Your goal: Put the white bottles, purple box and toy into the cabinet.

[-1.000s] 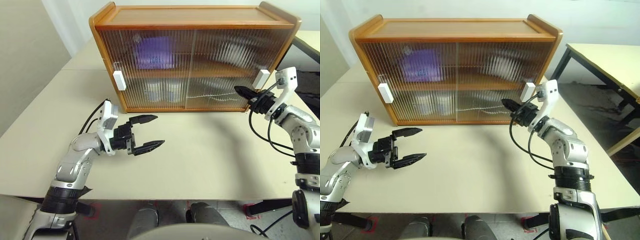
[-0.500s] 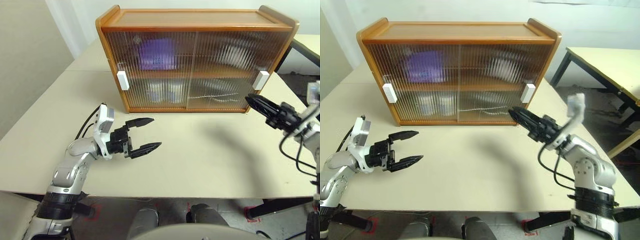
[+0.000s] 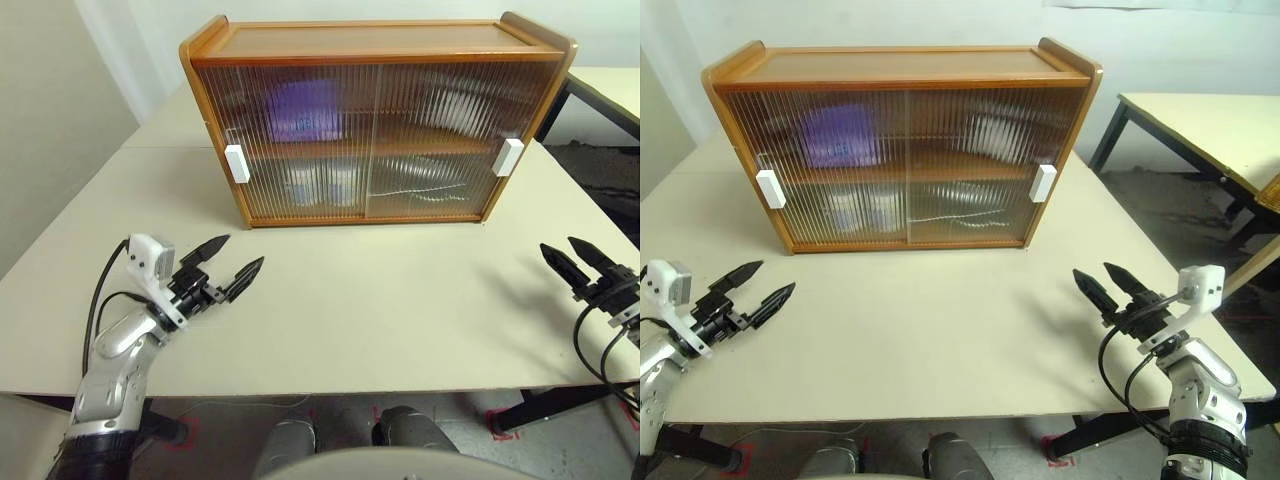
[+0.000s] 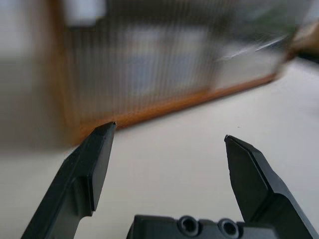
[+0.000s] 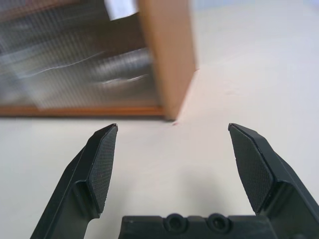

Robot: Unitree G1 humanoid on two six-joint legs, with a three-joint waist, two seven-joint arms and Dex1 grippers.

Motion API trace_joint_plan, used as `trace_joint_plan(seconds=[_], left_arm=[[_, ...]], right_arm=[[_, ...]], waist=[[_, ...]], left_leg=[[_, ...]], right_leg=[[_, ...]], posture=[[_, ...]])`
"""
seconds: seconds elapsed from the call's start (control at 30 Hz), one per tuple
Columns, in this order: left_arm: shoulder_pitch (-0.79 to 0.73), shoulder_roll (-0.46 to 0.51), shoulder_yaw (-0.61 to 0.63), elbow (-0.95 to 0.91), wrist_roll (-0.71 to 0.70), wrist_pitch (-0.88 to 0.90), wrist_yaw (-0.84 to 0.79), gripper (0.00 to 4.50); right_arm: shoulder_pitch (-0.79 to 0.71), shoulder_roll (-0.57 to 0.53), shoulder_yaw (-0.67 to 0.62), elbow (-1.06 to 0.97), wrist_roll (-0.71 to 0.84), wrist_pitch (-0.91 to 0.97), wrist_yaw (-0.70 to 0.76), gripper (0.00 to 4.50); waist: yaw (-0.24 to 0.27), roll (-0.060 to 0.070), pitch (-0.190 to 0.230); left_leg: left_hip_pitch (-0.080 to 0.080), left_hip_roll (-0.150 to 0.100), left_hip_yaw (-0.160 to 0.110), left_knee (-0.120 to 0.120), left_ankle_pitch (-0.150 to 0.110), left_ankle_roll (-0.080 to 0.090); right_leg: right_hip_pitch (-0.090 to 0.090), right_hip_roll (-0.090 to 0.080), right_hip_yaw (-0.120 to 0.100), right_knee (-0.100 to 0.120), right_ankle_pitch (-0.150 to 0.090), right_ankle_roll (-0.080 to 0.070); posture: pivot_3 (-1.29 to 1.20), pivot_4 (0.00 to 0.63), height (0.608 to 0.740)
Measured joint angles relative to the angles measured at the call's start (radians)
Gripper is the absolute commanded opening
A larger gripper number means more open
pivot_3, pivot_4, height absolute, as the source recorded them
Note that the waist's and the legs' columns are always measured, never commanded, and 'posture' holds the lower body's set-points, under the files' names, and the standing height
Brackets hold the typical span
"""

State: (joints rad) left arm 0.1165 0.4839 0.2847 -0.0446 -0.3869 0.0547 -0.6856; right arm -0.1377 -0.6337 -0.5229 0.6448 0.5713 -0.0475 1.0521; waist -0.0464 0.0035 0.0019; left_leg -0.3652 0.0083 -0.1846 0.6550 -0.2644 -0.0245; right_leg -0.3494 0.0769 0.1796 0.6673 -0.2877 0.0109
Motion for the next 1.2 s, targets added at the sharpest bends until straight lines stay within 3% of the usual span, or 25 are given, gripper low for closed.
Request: trace_joint_plan(seconds=[0.13, 0.37, 0.77, 1.2], left_arm=[[0.020, -0.015, 0.071, 0.009, 0.056, -0.053, 0.130, 4.50], [0.010, -0.031, 0.155, 0.019, 0.092, -0.112, 0.260, 4.50], [0.001, -0.038, 0.169, 0.033, 0.062, -0.126, 0.258, 4.50], [-0.001, -0.033, 0.173, 0.033, 0.031, -0.126, 0.249, 4.50]], right_arm=[[0.000, 0.006, -0.001, 0.029, -0.027, -0.087, -0.015, 4.46], [-0.073, 0.000, -0.006, 0.127, -0.080, -0.250, -0.102, 4.46], [-0.211, -0.029, 0.040, 0.232, -0.151, -0.295, -0.109, 4.46], [-0.185, -0.027, 0.041, 0.247, -0.150, -0.301, -0.093, 4.46]], waist=[[0.007, -0.001, 0.001], [0.012, -0.006, 0.004], [0.020, -0.012, 0.008], [0.039, -0.015, 0.010]], left_leg=[[0.001, -0.001, 0.001, -0.002, 0.000, 0.000], [0.007, -0.002, 0.000, -0.001, 0.000, 0.000], [0.017, -0.002, 0.001, -0.011, 0.000, -0.001], [0.018, -0.002, 0.001, -0.012, -0.001, -0.002]], right_leg=[[0.000, 0.000, 0.000, 0.000, 0.003, -0.008], [0.007, 0.000, 0.001, 0.000, 0.003, -0.008], [0.013, -0.001, 0.000, 0.000, 0.000, -0.012], [0.015, 0.000, 0.000, 0.000, -0.003, -0.012]], posture=[[-0.02, 0.000, 0.740], [0.00, 0.001, 0.740], [0.03, 0.010, 0.740], [0.02, 0.020, 0.740]])
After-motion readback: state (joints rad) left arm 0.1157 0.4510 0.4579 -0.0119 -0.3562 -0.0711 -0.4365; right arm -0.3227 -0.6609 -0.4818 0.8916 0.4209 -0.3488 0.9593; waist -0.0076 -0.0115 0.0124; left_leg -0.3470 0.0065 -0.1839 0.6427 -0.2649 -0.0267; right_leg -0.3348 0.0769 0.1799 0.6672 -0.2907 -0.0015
